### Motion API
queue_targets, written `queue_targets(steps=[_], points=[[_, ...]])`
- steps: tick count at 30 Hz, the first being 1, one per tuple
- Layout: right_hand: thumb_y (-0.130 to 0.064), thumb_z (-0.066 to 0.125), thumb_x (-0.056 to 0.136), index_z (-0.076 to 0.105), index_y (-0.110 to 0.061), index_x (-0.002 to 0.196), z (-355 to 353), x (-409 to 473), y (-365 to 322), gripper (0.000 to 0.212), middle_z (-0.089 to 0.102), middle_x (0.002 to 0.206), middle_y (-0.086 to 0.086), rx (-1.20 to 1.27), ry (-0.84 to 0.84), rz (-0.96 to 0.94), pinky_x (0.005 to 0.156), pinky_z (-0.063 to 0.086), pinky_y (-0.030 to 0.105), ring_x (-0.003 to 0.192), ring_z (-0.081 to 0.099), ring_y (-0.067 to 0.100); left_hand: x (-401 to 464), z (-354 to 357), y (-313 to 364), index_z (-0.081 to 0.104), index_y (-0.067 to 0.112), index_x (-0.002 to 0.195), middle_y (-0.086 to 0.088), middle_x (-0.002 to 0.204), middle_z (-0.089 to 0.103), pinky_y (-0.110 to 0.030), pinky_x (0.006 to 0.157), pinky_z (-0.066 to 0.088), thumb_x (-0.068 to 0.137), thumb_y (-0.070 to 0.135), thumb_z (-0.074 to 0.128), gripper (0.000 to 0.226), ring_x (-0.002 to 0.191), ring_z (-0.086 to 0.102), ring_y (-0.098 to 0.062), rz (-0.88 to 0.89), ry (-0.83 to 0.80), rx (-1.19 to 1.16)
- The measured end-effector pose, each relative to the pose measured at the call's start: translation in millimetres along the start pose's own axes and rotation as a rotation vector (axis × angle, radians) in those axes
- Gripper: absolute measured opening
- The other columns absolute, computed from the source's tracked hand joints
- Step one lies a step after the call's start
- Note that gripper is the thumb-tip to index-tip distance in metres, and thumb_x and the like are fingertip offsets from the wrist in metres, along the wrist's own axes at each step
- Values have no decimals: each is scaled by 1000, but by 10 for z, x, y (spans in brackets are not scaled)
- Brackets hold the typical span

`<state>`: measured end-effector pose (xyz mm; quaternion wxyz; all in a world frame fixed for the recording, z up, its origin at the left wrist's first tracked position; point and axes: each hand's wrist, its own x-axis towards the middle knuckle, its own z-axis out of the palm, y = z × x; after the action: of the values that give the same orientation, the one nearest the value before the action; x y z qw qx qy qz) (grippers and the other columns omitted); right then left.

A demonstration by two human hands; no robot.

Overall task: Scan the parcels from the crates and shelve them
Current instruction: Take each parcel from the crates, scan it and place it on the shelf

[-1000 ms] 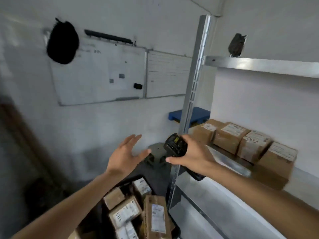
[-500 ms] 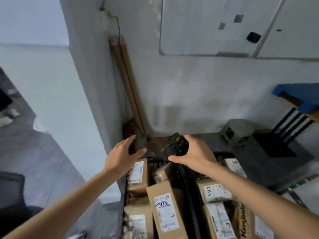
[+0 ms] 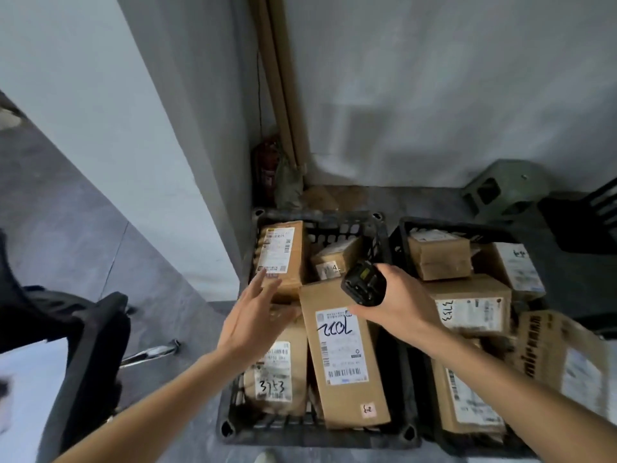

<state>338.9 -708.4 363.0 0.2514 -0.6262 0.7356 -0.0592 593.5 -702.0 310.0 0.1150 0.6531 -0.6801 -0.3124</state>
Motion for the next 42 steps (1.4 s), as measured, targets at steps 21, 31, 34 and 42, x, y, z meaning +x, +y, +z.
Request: queue_targets(steps=[21,31,34,42], points=[[-59,87,64,59,-36,132,653,-724,775,76,70,111,-19,283,-201,-7,91,56,27,104,65,1,-969,1367,158,52,32,138,13,120,71,-35,81,63,92,53,63,52,98,71,-3,-157,-92,-562],[-50,90,68,68,-38,116,37,-787,652,54,72,106,-24,557,-9,-44,83,51,16,101,64,-7,-845,691,698,26,62,147,21,136,57,-21,76,58,94,37,66,71,112,64,-7,-43,-112,-879],[-46,90,72,70,-36,112,-336,-807,572,46,74,103,-23,614,36,-61,84,52,18,98,66,-7,-807,405,948,23,60,149,18,135,61,-21,77,58,97,17,63,78,114,64,-7,43,-129,-886],[-43,90,74,67,-35,115,-1283,-1148,435,48,72,105,-23,675,177,-103,73,45,5,99,62,-12,-849,-329,1754,59,39,131,8,119,72,-31,82,61,90,37,71,43,106,70,-10,125,97,-835]])
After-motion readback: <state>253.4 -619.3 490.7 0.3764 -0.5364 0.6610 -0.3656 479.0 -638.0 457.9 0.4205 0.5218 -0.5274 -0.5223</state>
